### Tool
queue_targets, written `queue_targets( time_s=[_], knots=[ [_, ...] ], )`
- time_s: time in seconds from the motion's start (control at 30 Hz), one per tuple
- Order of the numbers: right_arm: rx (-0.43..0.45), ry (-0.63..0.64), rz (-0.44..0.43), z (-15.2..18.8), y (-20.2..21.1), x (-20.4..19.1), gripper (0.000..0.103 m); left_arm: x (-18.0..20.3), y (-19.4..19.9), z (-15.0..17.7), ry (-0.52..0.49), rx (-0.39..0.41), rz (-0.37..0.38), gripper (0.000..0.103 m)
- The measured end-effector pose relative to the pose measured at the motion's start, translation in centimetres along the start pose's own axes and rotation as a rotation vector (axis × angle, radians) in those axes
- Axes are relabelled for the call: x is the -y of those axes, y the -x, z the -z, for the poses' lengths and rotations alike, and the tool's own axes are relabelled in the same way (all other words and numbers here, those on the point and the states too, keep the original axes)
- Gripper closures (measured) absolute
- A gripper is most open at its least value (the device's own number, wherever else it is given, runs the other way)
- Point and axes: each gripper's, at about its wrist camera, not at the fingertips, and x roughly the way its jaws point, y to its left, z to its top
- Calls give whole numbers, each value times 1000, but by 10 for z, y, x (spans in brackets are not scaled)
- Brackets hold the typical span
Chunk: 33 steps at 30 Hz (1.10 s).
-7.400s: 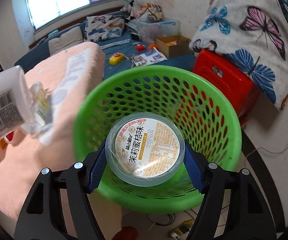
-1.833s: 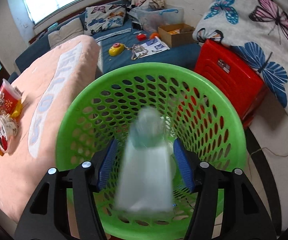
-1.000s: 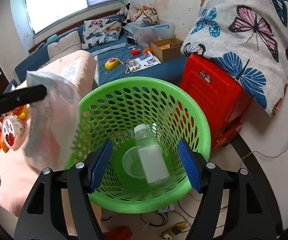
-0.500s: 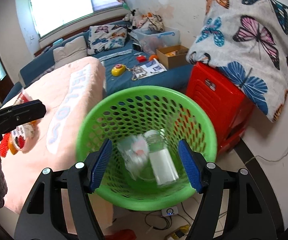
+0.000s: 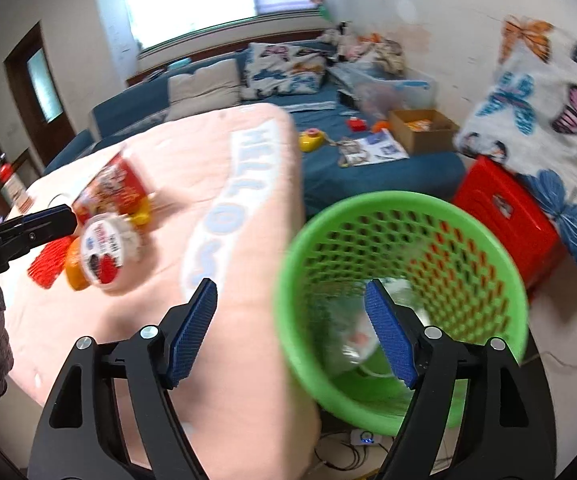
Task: Collect trash
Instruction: 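Return both grippers to the table and grasp the strawberry yogurt tub with the right gripper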
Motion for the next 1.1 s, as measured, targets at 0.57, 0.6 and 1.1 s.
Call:
queue_targets(
  time_s=[0.57, 0.6, 1.1],
  knots=[
    [-56, 218, -145, -6, -55, -139, 14, -111, 58, 43, 162, 46, -148, 40],
    [-59, 233, -150, -7, -60, -147, 13, -114, 60, 45, 163, 49, -152, 40],
    [-113, 322, -110, -11, -111, -183, 8, -136, 63, 59, 154, 34, -154, 39]
  ],
)
